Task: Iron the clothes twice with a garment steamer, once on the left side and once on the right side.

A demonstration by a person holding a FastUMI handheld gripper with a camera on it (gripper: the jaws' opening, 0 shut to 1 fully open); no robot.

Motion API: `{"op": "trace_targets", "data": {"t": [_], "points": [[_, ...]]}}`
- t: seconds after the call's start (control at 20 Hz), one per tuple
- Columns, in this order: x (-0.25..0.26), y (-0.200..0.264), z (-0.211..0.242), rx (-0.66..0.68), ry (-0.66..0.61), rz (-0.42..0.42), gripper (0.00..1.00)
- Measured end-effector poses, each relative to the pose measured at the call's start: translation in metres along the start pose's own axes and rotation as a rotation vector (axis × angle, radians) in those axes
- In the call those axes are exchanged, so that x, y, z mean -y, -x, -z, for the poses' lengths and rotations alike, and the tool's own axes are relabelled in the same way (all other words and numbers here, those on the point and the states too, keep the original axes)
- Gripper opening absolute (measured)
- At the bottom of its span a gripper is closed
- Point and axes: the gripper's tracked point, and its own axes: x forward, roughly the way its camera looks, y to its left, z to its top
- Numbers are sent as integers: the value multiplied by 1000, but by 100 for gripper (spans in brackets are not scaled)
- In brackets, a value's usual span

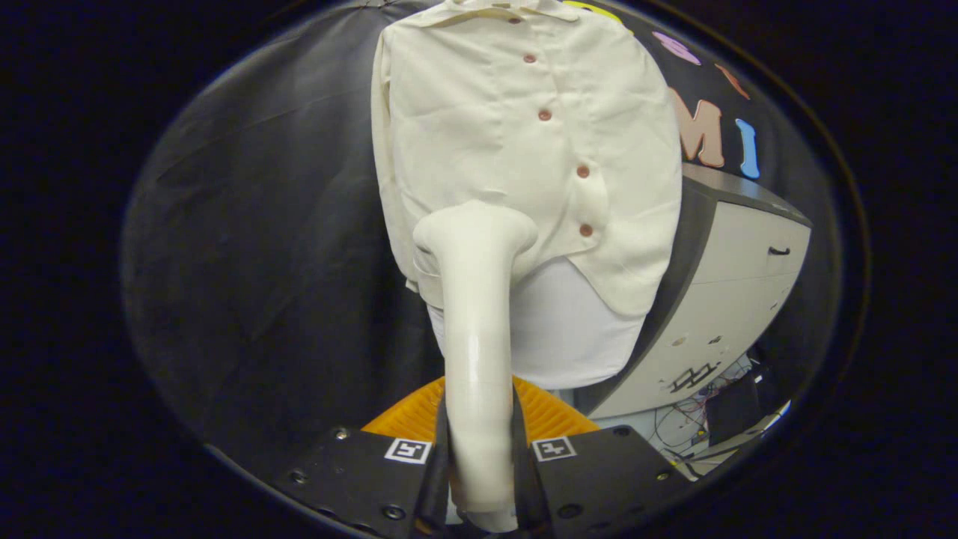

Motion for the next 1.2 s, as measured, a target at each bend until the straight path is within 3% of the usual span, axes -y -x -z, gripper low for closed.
{"op": "trace_targets", "data": {"t": [0.3, 0.45, 0.75, 1.2], "points": [[42, 55, -112, 207, -72, 26, 35], [63, 78, -168, 313, -43, 58, 35], [91, 94, -230, 423, -48, 76, 34], [113, 75, -297, 502, -54, 91, 34]]}}
